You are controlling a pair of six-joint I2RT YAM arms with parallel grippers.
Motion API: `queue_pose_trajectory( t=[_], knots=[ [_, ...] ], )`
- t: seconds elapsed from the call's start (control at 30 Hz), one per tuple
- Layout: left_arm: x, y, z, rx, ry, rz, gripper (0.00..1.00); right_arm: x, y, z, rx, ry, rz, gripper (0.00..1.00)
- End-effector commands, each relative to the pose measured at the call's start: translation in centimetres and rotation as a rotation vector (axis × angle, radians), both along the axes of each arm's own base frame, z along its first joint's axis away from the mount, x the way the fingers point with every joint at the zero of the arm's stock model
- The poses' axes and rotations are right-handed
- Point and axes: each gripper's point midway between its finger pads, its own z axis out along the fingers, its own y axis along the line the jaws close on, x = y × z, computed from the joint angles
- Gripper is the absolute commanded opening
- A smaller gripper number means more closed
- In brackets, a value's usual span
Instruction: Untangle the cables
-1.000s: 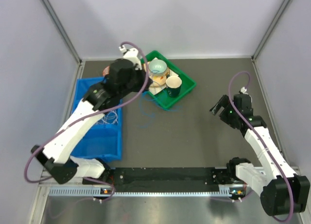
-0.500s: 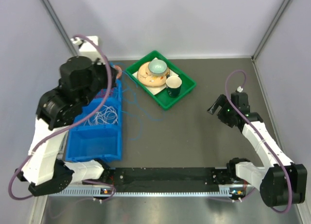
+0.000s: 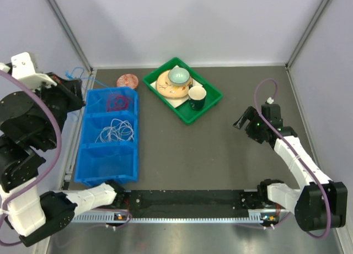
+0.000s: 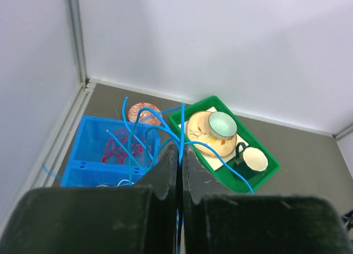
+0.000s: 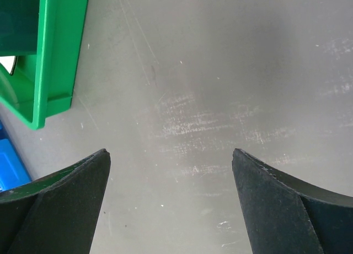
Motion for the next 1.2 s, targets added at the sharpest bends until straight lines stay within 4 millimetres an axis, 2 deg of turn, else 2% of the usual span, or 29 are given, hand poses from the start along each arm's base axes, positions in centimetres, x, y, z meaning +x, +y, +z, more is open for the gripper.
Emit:
queue_pose_trajectory(
  t=[0.0,0.23,0.43,0.7,0.87,1.17],
  knots=[
    [-0.6,1.7,0.4,0.018,-0.006,0.065,0.00,1.5,0.3,1.8,0.031,-0.071,0.002,0.90],
    [-0.6,1.4,0.6,0.017,-0.005,0.049,0.00,1.2,0.5,1.5,0.045,-0.067,0.000,0.90],
    [-1.0,1.8,-0.1,0.001,0.004,0.060,0.00,1.1,0.5,1.4,0.044,-0.066,0.005,0.90],
    [-2.1,3.2,-3.3,-0.008,0.068,0.113,0.00,1.3,0.7,1.4,0.045,-0.064,0.017,0.90],
    [-3.3,4.5,-4.0,-0.029,0.073,0.146,0.00,1.2,0.8,1.1,0.047,-0.055,0.025,0.89],
    [-3.8,4.8,-6.0,-0.050,0.097,0.156,0.00,1.0,1.1,1.0,0.061,-0.052,0.044,0.89]
  ],
)
